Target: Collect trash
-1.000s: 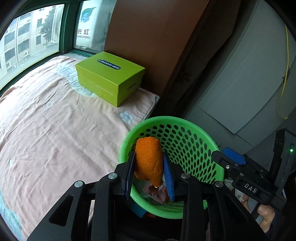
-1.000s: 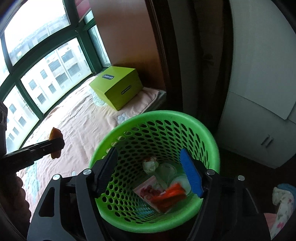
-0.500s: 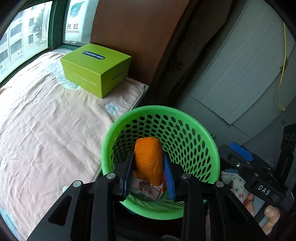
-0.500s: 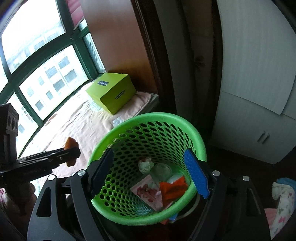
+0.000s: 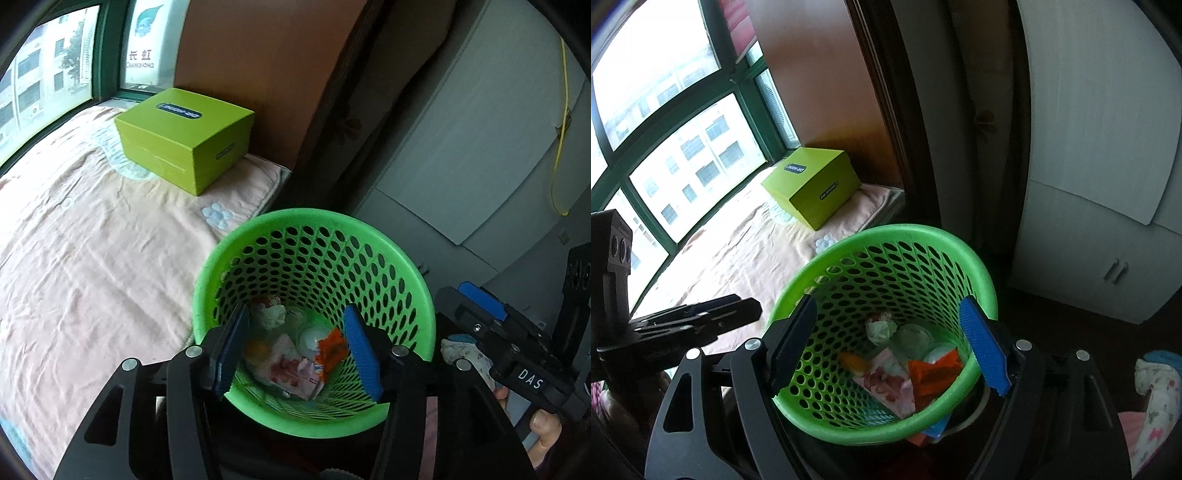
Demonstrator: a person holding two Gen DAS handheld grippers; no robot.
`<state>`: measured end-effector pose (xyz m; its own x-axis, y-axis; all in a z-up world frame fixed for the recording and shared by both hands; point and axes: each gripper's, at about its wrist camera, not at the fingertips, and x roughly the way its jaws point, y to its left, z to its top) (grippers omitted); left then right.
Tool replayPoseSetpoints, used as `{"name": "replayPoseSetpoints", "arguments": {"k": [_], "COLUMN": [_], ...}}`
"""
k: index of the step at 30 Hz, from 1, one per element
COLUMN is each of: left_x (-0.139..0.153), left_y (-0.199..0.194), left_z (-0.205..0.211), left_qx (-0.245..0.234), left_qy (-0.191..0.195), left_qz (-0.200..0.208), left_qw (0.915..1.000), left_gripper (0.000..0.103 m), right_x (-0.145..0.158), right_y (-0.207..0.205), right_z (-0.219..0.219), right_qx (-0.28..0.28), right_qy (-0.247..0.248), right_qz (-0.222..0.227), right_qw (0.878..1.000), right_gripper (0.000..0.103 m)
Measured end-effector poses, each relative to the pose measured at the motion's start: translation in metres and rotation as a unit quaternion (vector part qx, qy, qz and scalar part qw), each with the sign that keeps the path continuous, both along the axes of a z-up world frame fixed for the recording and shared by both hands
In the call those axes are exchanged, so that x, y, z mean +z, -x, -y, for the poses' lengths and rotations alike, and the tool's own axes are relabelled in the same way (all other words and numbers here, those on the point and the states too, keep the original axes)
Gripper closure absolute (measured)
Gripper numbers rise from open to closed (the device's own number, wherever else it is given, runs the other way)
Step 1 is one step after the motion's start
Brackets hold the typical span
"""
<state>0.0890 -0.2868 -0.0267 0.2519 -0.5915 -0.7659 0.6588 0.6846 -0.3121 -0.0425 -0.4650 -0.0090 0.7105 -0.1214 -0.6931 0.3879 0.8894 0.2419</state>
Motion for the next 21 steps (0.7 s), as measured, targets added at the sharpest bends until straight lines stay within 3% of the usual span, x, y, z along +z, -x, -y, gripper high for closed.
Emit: {"name": "replayPoseSetpoints", "arguments": {"k": [10,12,21], "left_x": [0.016,0.018,0.026], "left_y": [-0.005,-0.007,-0.013], "left_z": [-0.037,-0.049,-0.099], "left_qx": [0.054,0.072,0.151], "left_qy": [-0.003,-0.005,-0.023], "left_qz": [0.037,0.045,0.083], "left_qw": [0.9979,0.9964,0.9848], "left_gripper": [0.032,0.025,0.012], "right_x": [0.003,0.004,0.006], "right_y": [-0.005,-0.007,-0.021], "right_z": [-0.017,-0.023,-0.053], "right_qx": [0.022,0.028,0.068], "right_qy": [0.003,0.002,0.001], "right_qz": [0.002,0.003,0.009], "right_qw": [1.0,1.0,0.998], "right_gripper": [0.021,0.021,0.018]}}
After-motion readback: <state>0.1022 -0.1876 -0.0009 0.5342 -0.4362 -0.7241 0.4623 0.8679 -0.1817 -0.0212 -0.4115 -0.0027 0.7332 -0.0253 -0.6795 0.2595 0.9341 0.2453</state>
